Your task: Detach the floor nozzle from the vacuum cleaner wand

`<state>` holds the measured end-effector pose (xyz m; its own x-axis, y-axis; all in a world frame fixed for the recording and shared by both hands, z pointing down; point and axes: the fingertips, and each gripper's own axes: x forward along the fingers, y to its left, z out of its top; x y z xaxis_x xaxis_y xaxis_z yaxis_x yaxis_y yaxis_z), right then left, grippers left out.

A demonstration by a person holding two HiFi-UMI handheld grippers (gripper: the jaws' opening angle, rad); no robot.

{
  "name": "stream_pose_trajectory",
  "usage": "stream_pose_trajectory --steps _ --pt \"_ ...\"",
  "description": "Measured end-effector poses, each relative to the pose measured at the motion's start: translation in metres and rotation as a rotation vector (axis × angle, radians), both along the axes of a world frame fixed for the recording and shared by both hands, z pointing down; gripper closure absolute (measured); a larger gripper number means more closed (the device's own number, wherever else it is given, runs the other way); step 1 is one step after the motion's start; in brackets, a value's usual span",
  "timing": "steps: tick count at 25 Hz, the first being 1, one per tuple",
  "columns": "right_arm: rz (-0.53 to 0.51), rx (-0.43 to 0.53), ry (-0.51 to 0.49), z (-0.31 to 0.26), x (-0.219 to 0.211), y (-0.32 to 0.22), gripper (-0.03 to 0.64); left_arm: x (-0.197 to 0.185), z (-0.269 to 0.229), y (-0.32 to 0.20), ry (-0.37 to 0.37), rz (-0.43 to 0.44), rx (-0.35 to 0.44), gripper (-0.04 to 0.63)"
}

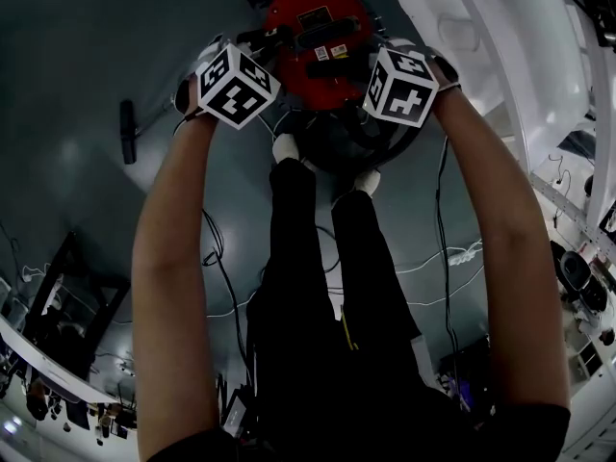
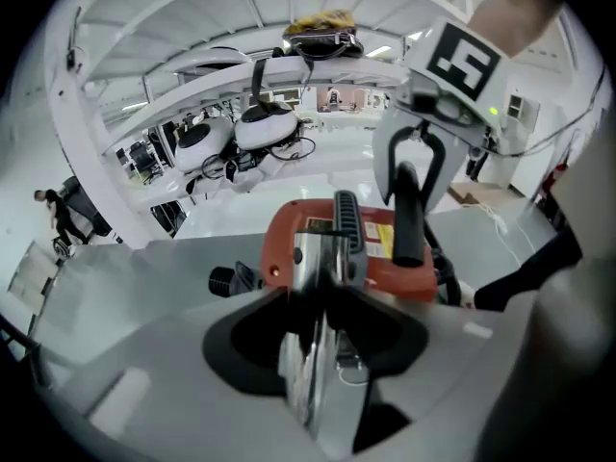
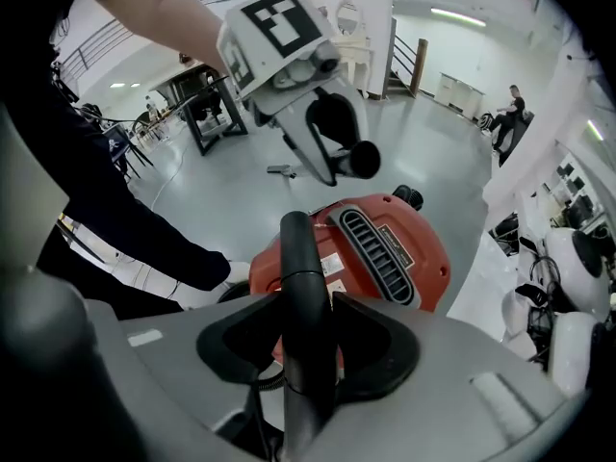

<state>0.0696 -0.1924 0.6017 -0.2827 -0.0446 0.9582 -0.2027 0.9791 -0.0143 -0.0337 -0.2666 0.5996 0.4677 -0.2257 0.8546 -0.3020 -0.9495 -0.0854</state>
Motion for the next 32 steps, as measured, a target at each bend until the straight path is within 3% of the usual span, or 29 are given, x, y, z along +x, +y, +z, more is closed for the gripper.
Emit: stream_pose_trajectory --steps 5,15,19,24,28,32 --pt "-0.027 0.063 -0.042 -0.003 -0.015 -0.005 0.449 0.028 -0.018 -0.039 0.037 -0.028 0.025 0.42" --pt "-0.029 0.176 -0.006 0.006 -0.017 -0.011 0.434 0.05 -0.012 -0.087 0.008 -0.092 0.083 0.423" --pt "0.069 0.167 -0.003 0.012 -0.009 -0.016 0.416 0.054 -0.008 -0.092 0.03 -0.103 0.071 0.421" --pt "0.179 0.167 -0.051 0.01 -0.005 -0.026 0.384 0.058 -0.014 -0.105 0.131 -0.212 0.058 0.422" --pt "0.258 0.199 -0.155 -0.006 -0.016 -0.041 0.38 0.052 -0.014 -0.106 0.106 -0.207 0.085 0.406" --pt "0.274 0.202 -0.187 -0.015 -0.023 -0.046 0.382 0.046 -0.013 -0.101 0.117 -0.232 0.071 0.402"
